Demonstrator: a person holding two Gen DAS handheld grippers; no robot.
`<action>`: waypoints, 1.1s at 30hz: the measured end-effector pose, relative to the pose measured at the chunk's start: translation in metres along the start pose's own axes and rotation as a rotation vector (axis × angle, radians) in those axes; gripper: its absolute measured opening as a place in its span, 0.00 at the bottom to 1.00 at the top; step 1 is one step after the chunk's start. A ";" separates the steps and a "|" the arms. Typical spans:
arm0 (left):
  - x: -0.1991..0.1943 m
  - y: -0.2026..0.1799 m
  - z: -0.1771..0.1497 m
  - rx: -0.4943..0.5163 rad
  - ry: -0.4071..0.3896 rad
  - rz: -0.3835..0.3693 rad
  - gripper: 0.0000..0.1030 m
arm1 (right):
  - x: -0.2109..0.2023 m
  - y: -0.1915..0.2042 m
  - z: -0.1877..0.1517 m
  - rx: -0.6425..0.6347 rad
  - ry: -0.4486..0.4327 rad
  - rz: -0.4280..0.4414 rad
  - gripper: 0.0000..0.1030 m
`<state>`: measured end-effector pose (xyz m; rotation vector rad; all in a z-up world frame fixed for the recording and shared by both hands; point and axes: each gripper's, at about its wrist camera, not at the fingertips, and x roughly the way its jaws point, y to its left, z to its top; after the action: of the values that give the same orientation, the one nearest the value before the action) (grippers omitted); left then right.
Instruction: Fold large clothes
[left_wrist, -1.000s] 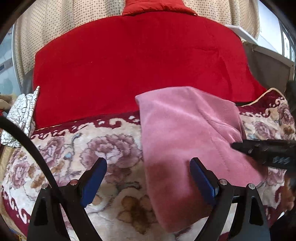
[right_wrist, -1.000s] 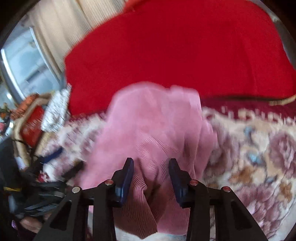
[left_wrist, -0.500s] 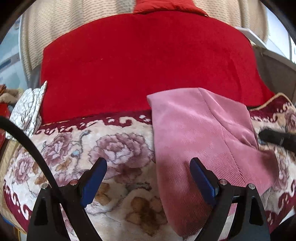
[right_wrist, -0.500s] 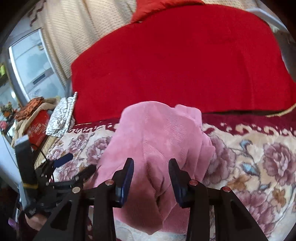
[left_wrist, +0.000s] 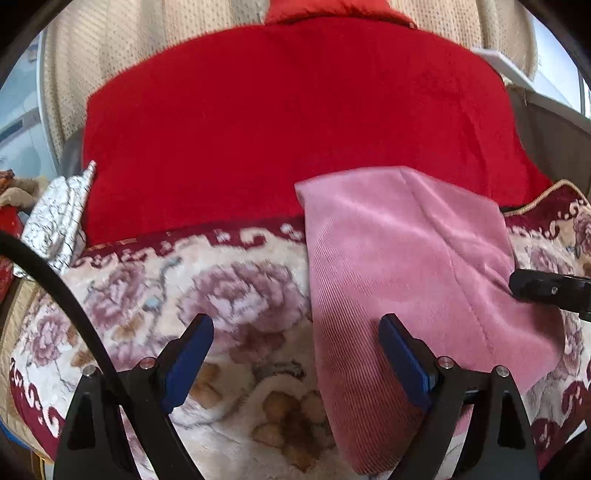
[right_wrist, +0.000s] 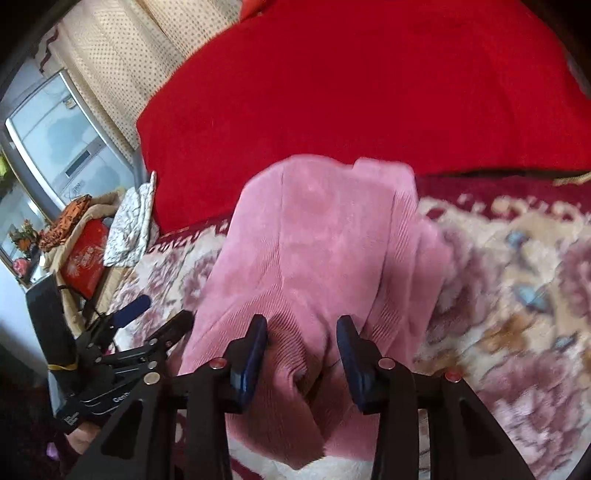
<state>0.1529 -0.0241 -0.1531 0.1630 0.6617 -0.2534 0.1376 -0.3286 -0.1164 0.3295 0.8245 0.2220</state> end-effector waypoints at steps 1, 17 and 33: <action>-0.004 0.003 0.002 -0.010 -0.022 0.000 0.88 | -0.005 0.003 0.001 -0.021 -0.025 -0.036 0.46; -0.003 0.005 0.003 -0.016 -0.021 -0.001 0.89 | -0.004 0.038 -0.001 -0.232 -0.097 -0.280 0.46; 0.001 0.010 0.002 -0.020 -0.008 0.016 0.89 | -0.002 0.039 -0.003 -0.253 -0.117 -0.327 0.46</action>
<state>0.1574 -0.0154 -0.1517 0.1478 0.6545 -0.2318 0.1318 -0.2922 -0.1021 -0.0319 0.7136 0.0003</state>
